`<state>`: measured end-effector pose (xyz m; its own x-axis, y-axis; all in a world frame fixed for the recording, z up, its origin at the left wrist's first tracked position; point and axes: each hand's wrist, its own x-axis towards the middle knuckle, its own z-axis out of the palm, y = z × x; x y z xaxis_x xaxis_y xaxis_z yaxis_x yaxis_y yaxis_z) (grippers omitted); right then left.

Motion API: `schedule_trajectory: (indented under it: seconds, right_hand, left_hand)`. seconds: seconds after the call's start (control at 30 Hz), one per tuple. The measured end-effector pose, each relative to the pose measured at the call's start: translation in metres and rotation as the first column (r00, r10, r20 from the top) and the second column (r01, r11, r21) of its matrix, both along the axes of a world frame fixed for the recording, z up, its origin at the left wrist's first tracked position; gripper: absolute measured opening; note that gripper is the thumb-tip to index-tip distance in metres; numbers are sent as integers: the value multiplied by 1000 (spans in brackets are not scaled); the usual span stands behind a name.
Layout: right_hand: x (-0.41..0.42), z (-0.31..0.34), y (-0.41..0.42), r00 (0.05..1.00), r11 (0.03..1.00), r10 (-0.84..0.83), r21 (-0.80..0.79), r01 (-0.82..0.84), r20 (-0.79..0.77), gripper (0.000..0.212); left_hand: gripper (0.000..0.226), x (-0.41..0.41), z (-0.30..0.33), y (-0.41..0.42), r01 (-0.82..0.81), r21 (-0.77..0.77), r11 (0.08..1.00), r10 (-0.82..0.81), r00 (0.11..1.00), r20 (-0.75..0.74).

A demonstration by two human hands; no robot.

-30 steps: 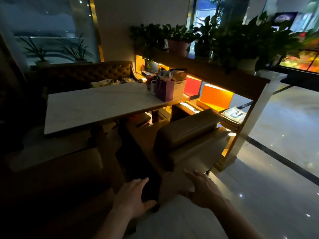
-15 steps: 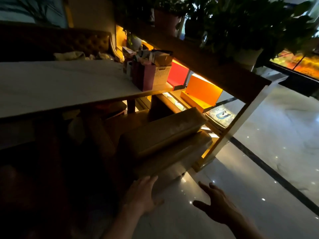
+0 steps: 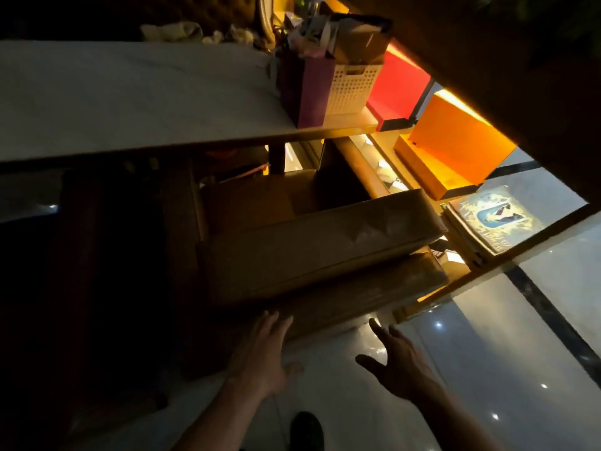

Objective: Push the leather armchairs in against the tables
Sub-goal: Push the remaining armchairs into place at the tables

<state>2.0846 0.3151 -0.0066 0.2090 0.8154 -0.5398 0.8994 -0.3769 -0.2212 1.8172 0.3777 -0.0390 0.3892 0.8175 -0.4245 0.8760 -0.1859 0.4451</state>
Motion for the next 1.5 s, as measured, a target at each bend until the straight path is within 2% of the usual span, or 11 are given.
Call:
schedule_trajectory:
  seconds: [0.17,0.3,0.43,0.53,0.97,1.17,1.3,1.5]
  right_hand:
    - [59,-51,76,985,978,159,128,-166,64,102]
    - [87,-81,106,952,952,272,110,-287,139,114]
    - [76,-98,102,959,944,244,190,-269,143,120]
    - [70,-100,104,966,944,220,220,-245,134,118]
    - [34,-93,88,917,934,285,134,-331,278,114]
    - [6,-101,37,952,915,259,275,-296,164,109]
    - [-7,-103,-1,956,922,262,257,-289,135,108]
    - [-17,-106,-38,951,925,264,236,-298,164,101]
  left_hand:
    - [97,33,-36,17,-163,86,983,171,981,-90]
    - [99,43,-57,11,-211,248,946,246,962,-120]
    - [97,40,-67,9,-228,350,908,291,947,-137]
    - [95,36,-69,14,-235,337,912,295,945,-139]
    - [88,12,-80,-10,-285,399,871,353,929,-107]
    - [87,-22,-83,-56,-283,405,870,347,934,-91]
    - [88,-37,-77,-97,-290,328,899,332,940,-79]
    - [95,-53,-73,-139,-241,328,913,282,956,-83]
